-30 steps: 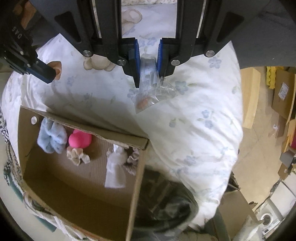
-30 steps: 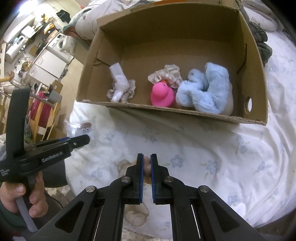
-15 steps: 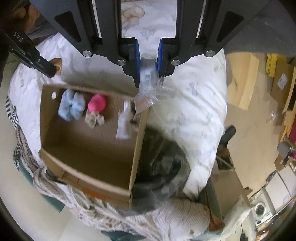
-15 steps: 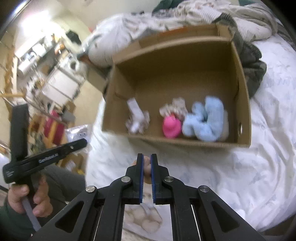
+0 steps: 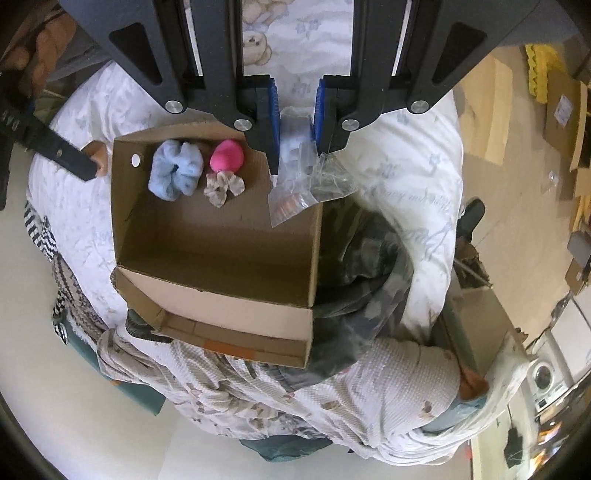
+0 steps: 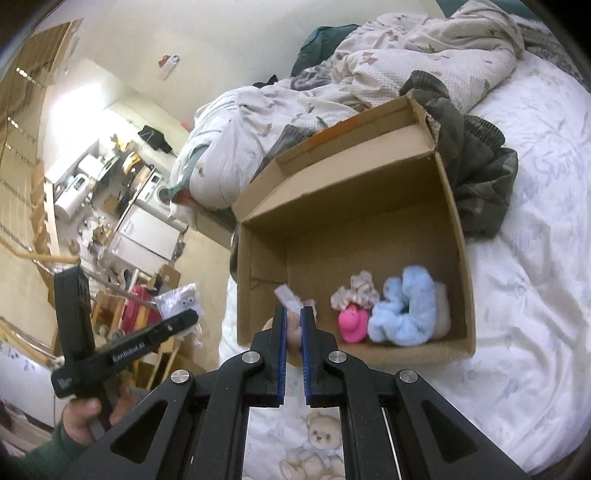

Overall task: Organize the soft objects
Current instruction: 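Carry the bag with the left gripper into the box while the right gripper carries the cylinder in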

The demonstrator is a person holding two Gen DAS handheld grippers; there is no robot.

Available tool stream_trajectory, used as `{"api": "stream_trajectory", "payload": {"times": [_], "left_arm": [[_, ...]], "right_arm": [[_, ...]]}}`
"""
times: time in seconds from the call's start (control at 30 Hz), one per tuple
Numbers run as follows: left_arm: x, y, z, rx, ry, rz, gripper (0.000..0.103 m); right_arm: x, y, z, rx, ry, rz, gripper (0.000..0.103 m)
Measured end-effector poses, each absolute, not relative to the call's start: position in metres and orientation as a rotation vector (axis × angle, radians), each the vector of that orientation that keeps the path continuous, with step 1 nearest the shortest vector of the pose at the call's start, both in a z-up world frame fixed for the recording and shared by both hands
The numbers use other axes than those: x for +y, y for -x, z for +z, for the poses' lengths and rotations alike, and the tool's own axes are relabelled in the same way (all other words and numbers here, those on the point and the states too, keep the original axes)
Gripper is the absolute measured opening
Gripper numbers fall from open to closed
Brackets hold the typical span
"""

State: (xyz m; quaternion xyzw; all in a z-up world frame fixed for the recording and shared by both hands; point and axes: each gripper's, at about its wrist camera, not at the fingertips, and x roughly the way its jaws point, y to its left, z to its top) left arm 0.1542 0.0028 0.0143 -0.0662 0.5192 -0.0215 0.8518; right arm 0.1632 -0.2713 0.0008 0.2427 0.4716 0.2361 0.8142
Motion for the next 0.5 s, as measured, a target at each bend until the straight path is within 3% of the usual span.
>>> {"api": "stream_trajectory", "payload": {"times": [0.5], "left_arm": [[-0.03,-0.189,-0.058,1.196,0.148,-0.119,0.014]], "right_arm": [[-0.266,-0.208,-0.057,1.127,-0.453,0.394,0.009]]}}
